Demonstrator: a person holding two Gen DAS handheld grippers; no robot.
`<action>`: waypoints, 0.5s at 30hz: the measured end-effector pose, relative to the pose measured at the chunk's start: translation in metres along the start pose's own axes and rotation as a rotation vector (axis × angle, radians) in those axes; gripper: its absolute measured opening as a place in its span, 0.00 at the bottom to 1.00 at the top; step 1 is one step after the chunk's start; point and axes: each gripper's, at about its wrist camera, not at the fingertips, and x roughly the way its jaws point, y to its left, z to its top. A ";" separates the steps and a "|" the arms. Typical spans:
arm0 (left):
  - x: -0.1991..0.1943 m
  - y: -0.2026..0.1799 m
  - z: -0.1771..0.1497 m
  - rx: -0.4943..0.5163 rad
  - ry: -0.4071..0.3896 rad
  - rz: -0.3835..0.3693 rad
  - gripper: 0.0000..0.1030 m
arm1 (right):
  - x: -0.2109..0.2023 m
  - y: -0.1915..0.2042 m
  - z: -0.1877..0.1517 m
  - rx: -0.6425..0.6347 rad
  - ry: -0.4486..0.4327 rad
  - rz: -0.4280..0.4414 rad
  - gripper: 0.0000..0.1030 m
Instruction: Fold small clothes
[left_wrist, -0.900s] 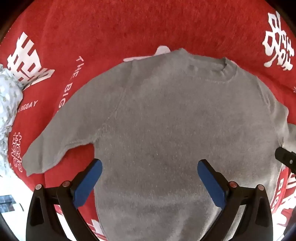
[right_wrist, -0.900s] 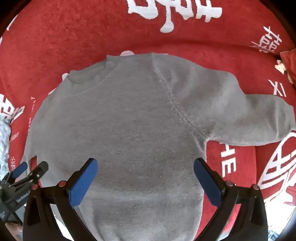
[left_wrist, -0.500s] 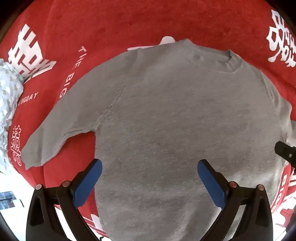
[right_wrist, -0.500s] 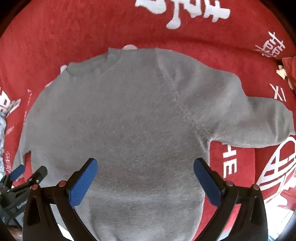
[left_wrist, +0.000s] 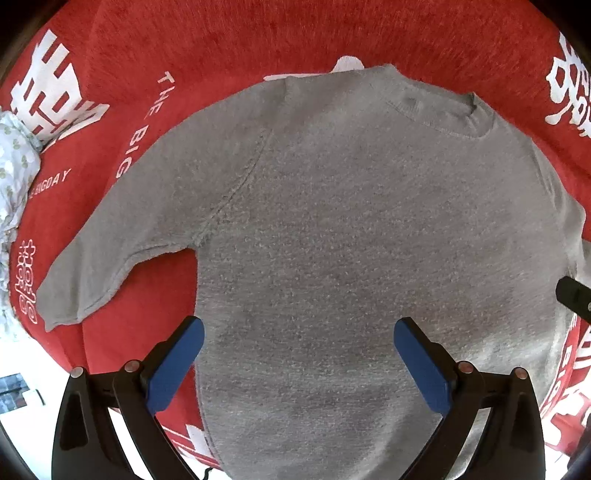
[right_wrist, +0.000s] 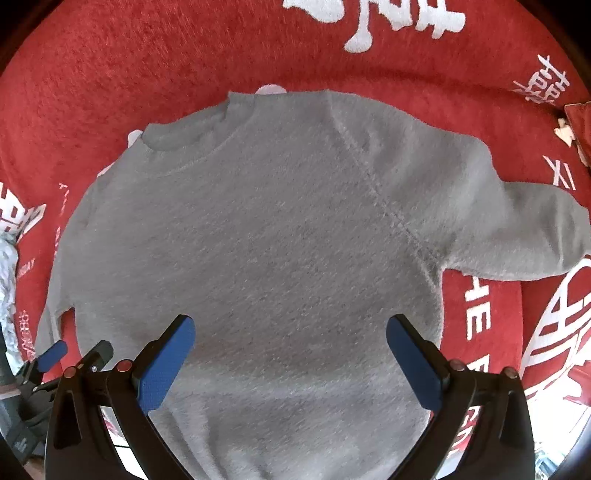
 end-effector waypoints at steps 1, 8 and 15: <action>0.001 0.000 0.001 0.000 0.002 0.005 1.00 | 0.000 -0.002 0.003 -0.008 0.007 0.000 1.00; 0.007 -0.003 0.005 -0.005 0.021 0.016 1.00 | -0.003 -0.004 0.006 -0.036 0.003 -0.010 1.00; 0.003 0.000 0.002 -0.038 0.014 -0.003 1.00 | -0.001 -0.004 0.008 -0.062 0.011 -0.003 1.00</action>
